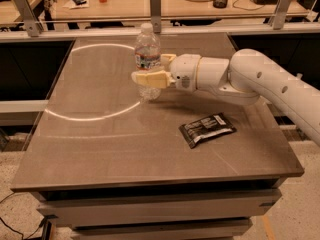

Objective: Knock water bottle over

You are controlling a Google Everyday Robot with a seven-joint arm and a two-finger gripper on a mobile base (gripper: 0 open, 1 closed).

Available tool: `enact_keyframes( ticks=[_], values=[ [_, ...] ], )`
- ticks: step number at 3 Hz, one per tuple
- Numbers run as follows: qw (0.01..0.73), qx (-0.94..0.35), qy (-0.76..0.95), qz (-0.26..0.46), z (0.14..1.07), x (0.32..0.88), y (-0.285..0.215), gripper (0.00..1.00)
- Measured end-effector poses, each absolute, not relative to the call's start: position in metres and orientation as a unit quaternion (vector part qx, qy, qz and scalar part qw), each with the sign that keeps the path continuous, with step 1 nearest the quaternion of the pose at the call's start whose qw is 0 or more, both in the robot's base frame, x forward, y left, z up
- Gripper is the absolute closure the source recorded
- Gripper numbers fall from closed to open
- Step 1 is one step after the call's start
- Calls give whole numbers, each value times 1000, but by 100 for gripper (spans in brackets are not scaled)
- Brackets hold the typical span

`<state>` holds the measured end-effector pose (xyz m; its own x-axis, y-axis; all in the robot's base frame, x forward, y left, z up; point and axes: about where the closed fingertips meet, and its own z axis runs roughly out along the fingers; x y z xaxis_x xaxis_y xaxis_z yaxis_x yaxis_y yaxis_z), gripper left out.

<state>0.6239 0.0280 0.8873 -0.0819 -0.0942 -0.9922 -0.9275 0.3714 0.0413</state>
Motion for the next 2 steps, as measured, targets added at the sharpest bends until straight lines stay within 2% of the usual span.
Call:
enact_keyframes(
  ticks=[2],
  values=[
    [544,-406,621,393,901,625,26,89]
  ],
)
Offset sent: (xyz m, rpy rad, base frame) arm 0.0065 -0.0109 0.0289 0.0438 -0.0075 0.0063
